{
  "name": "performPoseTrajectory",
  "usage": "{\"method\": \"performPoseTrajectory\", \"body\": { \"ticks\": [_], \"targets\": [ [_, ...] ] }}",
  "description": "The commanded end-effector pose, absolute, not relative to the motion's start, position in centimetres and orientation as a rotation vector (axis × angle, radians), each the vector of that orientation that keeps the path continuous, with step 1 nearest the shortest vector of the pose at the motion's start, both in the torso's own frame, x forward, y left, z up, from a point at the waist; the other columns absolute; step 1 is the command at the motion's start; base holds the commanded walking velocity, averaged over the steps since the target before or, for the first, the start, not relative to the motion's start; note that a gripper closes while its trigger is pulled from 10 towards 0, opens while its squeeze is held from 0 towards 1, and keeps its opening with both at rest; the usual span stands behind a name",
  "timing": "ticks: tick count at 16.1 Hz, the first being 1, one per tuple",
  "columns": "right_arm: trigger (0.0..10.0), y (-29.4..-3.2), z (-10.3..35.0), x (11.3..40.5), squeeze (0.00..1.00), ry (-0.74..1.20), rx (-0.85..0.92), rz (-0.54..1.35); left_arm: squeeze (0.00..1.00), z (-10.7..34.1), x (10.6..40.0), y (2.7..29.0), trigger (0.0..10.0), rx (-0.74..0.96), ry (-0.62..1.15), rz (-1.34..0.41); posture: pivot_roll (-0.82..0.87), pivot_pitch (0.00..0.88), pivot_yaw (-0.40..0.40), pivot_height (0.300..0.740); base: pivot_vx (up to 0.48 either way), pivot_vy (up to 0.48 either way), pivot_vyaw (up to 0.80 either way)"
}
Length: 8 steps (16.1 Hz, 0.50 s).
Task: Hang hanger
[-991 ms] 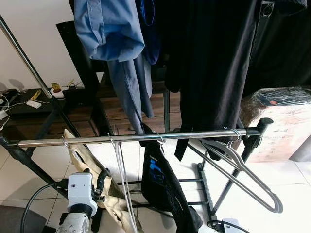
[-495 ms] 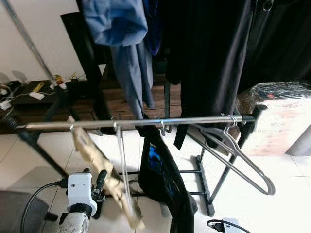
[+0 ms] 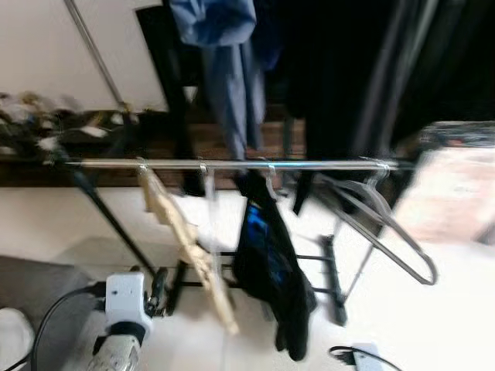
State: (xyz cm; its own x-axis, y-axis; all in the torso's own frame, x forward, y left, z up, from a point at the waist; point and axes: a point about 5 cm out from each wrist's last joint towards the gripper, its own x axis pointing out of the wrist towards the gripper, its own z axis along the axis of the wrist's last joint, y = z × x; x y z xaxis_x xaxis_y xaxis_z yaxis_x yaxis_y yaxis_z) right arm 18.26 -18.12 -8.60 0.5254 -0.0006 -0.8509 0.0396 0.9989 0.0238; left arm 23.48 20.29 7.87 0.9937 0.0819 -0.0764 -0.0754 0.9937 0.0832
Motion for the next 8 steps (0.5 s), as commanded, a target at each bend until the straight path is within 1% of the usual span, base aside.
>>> {"method": "performPoseTrajectory", "body": {
  "ticks": [1,8],
  "targets": [
    [10.0,-18.41,-8.92,17.53,0.0,1.043,0.052,-0.038,0.0,7.53,23.13,20.49,10.0,0.071,0.099,0.088,-0.1,0.096,0.059,0.74,-0.27,0.0,0.0],
    [10.0,-18.5,-8.96,17.41,0.0,1.049,0.041,-0.025,0.0,7.31,23.08,20.47,10.0,0.069,0.105,0.095,-0.09,0.082,0.056,0.74,-0.265,0.0,0.0]
  ]
}}
